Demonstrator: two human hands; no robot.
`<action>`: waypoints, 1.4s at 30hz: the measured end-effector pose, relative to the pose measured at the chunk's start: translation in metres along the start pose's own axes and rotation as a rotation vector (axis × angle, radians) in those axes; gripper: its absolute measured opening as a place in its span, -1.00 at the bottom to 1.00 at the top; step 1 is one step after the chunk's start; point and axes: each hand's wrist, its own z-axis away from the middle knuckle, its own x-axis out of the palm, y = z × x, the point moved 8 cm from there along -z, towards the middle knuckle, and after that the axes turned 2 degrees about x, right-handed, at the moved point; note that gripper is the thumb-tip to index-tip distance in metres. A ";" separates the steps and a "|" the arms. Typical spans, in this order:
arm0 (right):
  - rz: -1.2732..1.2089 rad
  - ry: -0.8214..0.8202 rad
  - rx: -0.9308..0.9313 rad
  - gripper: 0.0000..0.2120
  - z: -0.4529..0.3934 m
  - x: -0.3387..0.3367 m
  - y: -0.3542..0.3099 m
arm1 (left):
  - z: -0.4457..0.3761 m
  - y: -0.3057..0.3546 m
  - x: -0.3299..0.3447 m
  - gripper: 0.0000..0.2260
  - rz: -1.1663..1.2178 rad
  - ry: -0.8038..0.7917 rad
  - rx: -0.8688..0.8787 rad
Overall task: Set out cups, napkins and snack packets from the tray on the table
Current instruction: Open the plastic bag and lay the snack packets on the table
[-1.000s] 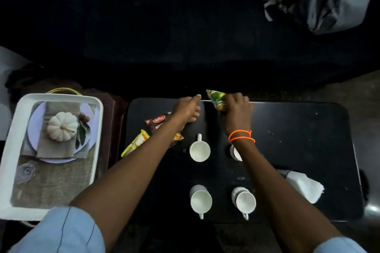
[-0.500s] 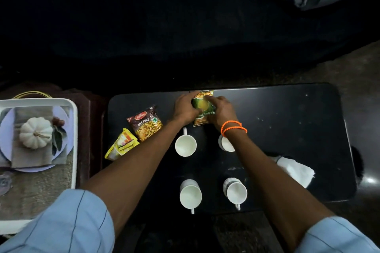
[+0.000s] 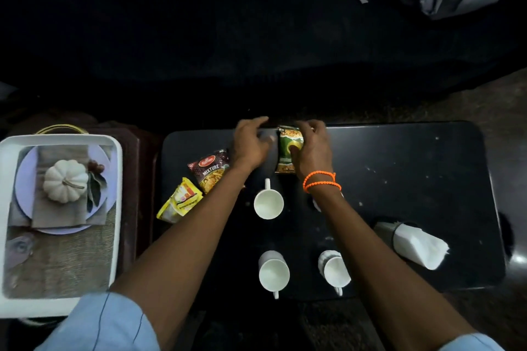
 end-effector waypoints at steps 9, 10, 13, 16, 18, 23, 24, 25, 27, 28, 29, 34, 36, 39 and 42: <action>-0.117 -0.595 0.134 -0.41 0.031 0.125 -0.084 | 0.036 -0.114 -0.118 -0.68 -0.552 -0.055 -0.373; -0.101 -0.596 0.149 -0.40 0.033 0.134 -0.088 | 0.037 -0.124 -0.115 -0.58 -0.522 -0.116 -0.379; -0.087 -0.534 0.195 -0.44 0.033 0.146 -0.093 | 0.035 -0.134 -0.107 -0.51 -0.314 -0.138 -0.322; -0.175 -0.425 0.255 -0.47 0.022 0.137 -0.085 | 0.026 -0.125 -0.101 -0.59 -0.161 -0.080 -0.177; -0.229 -0.353 0.279 -0.50 0.014 0.124 -0.077 | 0.024 -0.111 -0.095 -0.58 -0.137 -0.068 -0.058; -0.098 -0.232 0.167 -0.34 0.005 0.092 -0.068 | 0.023 -0.086 -0.073 -0.31 -0.233 -0.201 0.055; -0.089 -0.248 0.141 -0.29 0.004 0.091 -0.068 | 0.024 -0.085 -0.068 -0.26 -0.249 -0.228 0.063; -0.081 -0.274 0.112 -0.25 0.004 0.091 -0.069 | 0.024 -0.084 -0.063 -0.22 -0.290 -0.247 0.078; -0.054 -0.326 0.033 -0.26 0.004 0.094 -0.075 | 0.023 -0.083 -0.058 -0.20 -0.411 -0.253 0.119; -0.044 -0.338 -0.013 -0.29 0.006 0.096 -0.080 | 0.021 -0.083 -0.059 -0.21 -0.445 -0.232 0.129; -0.036 -0.343 -0.047 -0.31 0.009 0.098 -0.085 | 0.019 -0.084 -0.060 -0.23 -0.448 -0.206 0.131; -0.038 -0.334 -0.039 -0.30 0.013 0.109 -0.089 | 0.013 -0.084 -0.064 -0.22 -0.390 -0.160 0.129; -0.034 -0.335 -0.032 -0.31 0.012 0.111 -0.087 | 0.014 -0.085 -0.062 -0.22 -0.371 -0.161 0.128; -0.022 -0.331 -0.031 -0.34 0.012 0.111 -0.085 | 0.017 -0.086 -0.060 -0.22 -0.366 -0.162 0.114; -0.019 -0.320 -0.048 -0.34 0.010 0.112 -0.085 | 0.020 -0.088 -0.060 -0.22 -0.349 -0.146 0.093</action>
